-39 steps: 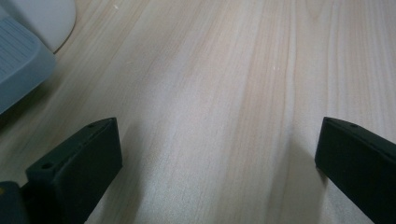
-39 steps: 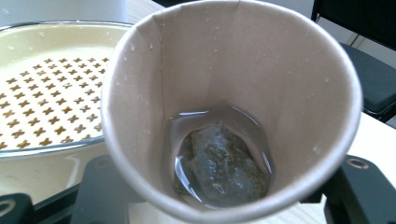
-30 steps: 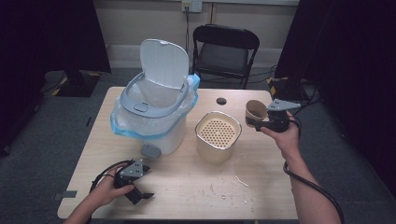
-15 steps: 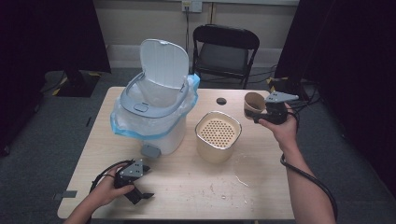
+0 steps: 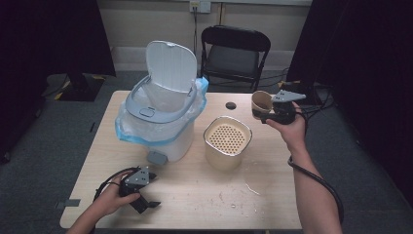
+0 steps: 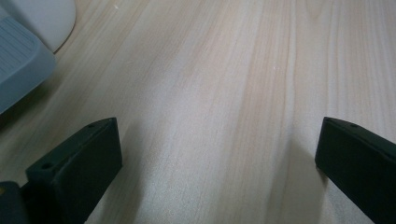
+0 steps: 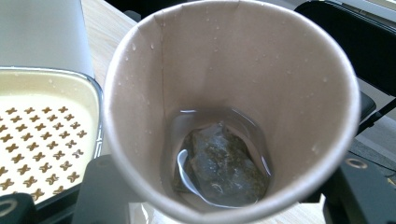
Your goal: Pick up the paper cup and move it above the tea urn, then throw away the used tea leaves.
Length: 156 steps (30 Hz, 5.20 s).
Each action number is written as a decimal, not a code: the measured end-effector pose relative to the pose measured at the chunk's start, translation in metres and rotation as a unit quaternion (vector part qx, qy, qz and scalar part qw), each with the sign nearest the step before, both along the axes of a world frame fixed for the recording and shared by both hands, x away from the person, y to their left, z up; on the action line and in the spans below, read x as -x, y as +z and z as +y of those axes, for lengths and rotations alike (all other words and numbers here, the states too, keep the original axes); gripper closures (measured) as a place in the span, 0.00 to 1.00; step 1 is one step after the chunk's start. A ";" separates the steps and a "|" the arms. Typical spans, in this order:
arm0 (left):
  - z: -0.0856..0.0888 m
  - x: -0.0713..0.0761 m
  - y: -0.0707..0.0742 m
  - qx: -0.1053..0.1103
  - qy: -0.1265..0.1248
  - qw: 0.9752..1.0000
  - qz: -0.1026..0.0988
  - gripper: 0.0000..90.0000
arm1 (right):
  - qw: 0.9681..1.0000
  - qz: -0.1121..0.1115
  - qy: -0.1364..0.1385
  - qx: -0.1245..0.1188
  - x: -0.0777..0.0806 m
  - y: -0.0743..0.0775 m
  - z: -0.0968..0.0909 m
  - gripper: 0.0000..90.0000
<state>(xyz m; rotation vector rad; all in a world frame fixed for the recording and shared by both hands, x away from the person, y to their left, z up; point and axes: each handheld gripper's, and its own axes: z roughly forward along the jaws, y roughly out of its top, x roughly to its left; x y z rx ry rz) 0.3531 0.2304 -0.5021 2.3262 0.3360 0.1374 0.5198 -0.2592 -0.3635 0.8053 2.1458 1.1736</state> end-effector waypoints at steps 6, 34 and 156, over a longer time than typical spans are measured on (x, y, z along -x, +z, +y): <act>0.000 0.000 0.000 0.000 0.002 1.000 0.001 0.00 | 1.000 -0.004 0.003 0.011 -0.002 0.004 0.003 0.43; 0.000 0.000 0.000 0.003 0.002 1.000 0.002 0.00 | 0.998 -0.034 0.021 0.042 -0.002 0.019 0.026 0.44; 0.000 0.000 0.000 0.001 -0.001 1.000 0.000 0.00 | 0.789 -0.331 0.043 0.515 0.058 0.028 0.087 0.45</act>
